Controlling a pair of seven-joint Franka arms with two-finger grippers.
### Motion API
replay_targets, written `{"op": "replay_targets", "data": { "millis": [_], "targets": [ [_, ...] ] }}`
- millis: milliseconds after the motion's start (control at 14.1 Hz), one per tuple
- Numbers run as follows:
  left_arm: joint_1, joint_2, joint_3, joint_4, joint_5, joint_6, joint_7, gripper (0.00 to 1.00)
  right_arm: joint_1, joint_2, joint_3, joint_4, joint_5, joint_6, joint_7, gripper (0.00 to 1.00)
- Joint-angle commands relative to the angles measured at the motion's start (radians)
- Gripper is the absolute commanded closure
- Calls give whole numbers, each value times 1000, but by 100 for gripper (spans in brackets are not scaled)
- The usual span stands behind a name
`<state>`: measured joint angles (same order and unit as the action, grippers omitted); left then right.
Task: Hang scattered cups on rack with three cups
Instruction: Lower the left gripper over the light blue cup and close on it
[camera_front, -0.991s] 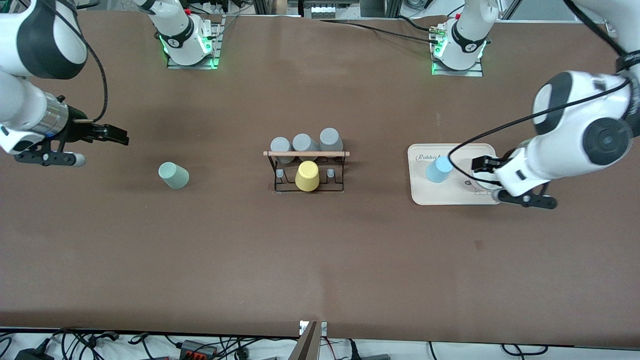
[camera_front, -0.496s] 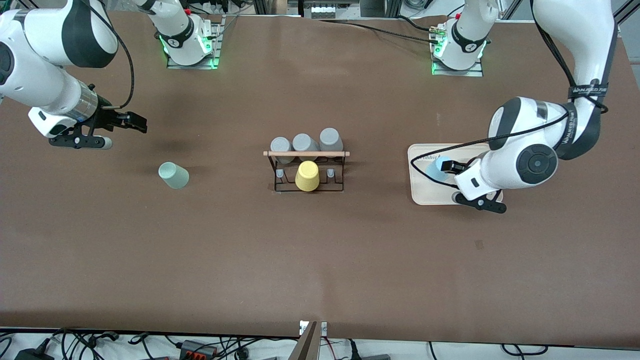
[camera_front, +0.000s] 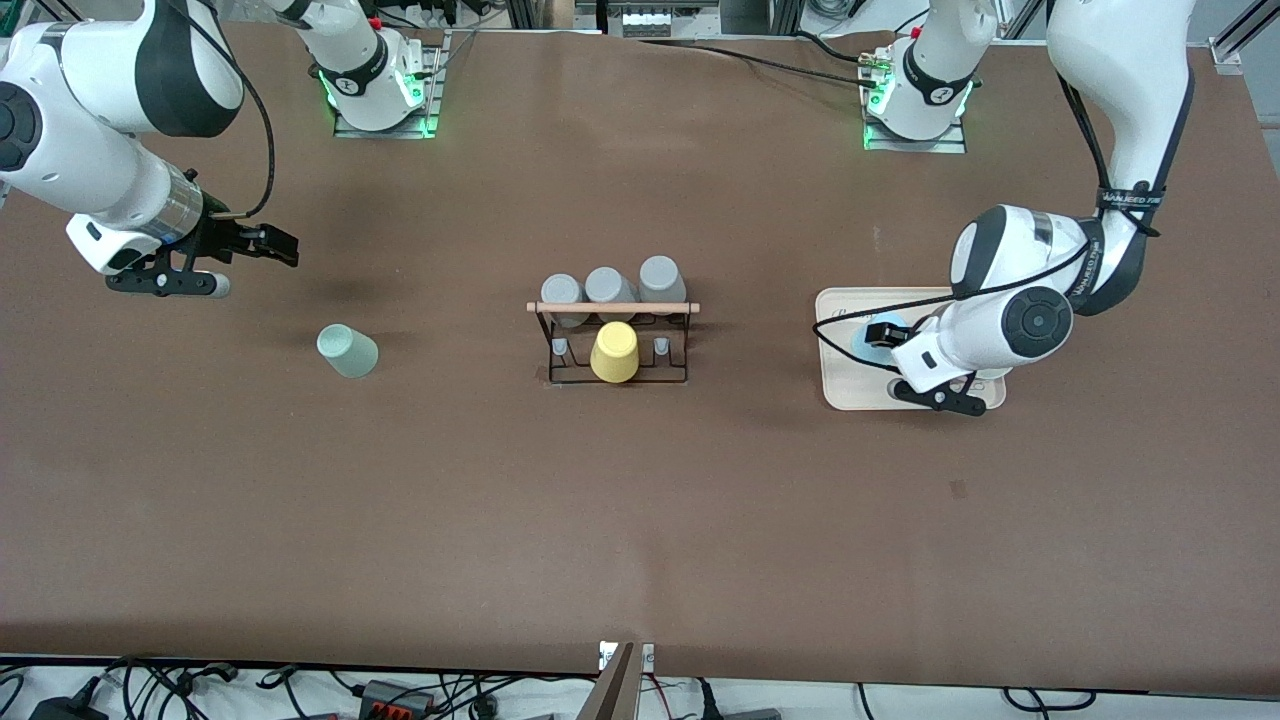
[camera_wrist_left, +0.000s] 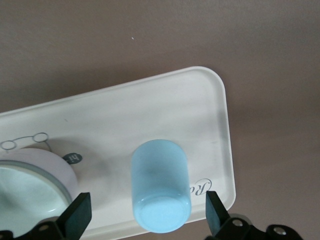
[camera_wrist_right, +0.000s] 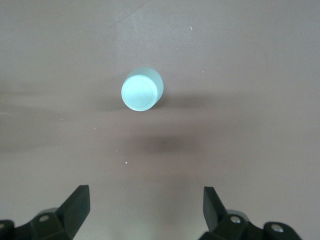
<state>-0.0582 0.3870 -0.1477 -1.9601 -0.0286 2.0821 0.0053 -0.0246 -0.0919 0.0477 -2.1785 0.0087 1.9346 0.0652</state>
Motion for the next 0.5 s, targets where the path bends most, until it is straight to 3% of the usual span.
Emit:
{"op": "replay_targets", "data": {
  "millis": [0,425],
  "targets": [
    [11,-71,-12,-103,-25,65,9,0,0,-29,1,-38,-9,18,-13,0],
    [9,-122,-12,-223,-25,176,9,0,0,-5,1,-66,-9,78,-13,0]
  ]
}}
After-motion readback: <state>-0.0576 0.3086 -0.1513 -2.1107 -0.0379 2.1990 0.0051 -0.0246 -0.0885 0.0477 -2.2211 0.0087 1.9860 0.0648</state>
